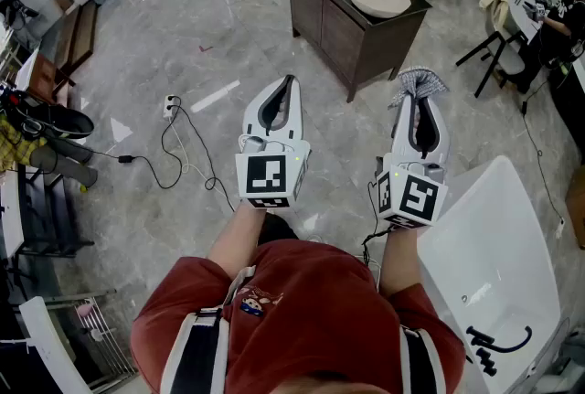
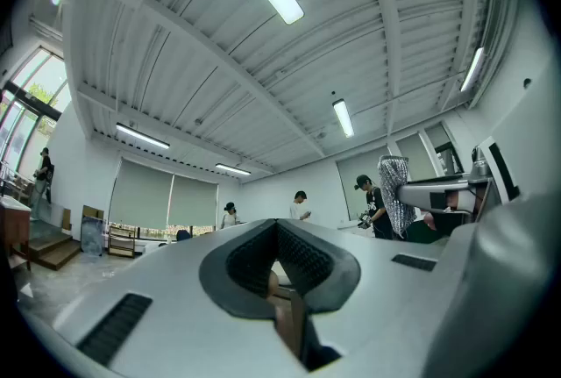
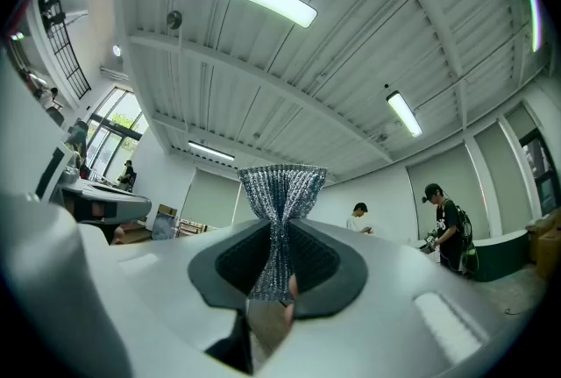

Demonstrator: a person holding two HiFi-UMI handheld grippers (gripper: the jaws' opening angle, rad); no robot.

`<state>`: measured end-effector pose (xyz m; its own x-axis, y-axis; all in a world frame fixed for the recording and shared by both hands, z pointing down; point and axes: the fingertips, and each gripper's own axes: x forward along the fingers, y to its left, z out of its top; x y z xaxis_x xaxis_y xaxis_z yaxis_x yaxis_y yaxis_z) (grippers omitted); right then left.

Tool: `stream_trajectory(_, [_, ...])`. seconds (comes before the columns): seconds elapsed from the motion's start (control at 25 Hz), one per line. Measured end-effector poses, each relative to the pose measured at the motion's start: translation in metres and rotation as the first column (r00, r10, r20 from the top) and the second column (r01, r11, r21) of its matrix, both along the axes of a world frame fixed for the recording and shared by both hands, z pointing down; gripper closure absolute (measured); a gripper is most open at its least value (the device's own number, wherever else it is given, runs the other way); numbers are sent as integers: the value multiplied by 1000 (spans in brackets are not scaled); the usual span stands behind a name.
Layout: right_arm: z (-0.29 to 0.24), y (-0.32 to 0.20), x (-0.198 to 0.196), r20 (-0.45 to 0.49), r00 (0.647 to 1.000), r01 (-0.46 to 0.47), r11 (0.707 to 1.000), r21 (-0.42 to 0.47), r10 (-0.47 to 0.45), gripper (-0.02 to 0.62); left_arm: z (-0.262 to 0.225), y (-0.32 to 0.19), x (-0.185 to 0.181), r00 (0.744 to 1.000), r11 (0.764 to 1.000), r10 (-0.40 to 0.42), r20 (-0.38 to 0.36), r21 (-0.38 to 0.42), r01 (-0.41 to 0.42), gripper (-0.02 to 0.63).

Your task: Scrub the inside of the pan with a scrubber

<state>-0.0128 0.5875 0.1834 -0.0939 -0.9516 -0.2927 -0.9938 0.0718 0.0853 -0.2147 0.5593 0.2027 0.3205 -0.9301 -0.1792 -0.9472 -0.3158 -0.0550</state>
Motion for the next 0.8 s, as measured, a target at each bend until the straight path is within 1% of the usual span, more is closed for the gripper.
stream_trajectory(0.2, [2,0,-1,8,1000,-12,1000,-6,12,519,2,-1,-1,1000,1000,10,-1,-7,-10,601])
stream_trajectory(0.48, [13,-6,-6,19,1000,1,999,-34,0,510,7,-5,-6,1000,1000,15,-11,-24,-16,600])
stream_trajectory(0.64, [16,-12,-12,26,1000,7,999,-49,-6,491,12,-13,-9,1000,999,22,-11,-43,-22,601])
stream_trajectory(0.8, [22,-25,-20,19,1000,8,998,-65,-7,491,18,-27,-15,1000,998,20,-16,-59,-21,600])
